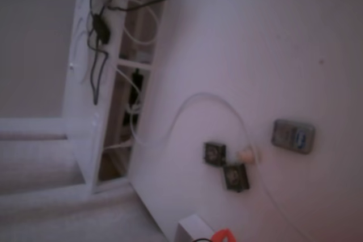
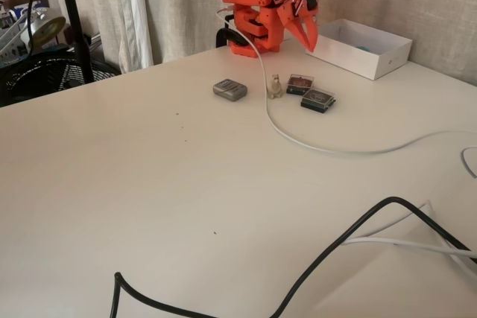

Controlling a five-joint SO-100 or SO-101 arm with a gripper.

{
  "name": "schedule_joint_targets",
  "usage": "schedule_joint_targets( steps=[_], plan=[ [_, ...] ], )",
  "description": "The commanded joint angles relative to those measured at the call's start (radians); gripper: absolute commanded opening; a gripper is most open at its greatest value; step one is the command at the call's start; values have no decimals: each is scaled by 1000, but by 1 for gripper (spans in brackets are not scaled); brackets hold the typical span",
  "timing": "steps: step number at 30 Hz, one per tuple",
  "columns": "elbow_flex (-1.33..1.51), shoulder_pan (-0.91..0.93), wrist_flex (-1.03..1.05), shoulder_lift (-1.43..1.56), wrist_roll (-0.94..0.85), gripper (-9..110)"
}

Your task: Grasp the green cube and put it in the bin.

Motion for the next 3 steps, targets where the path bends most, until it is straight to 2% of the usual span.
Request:
schedule_joint_targets(
  steps=[1, 3],
  plan=[
    [-5, 0, 2, 8, 5, -8],
    [-5, 0, 2, 8, 5, -8]
  ],
)
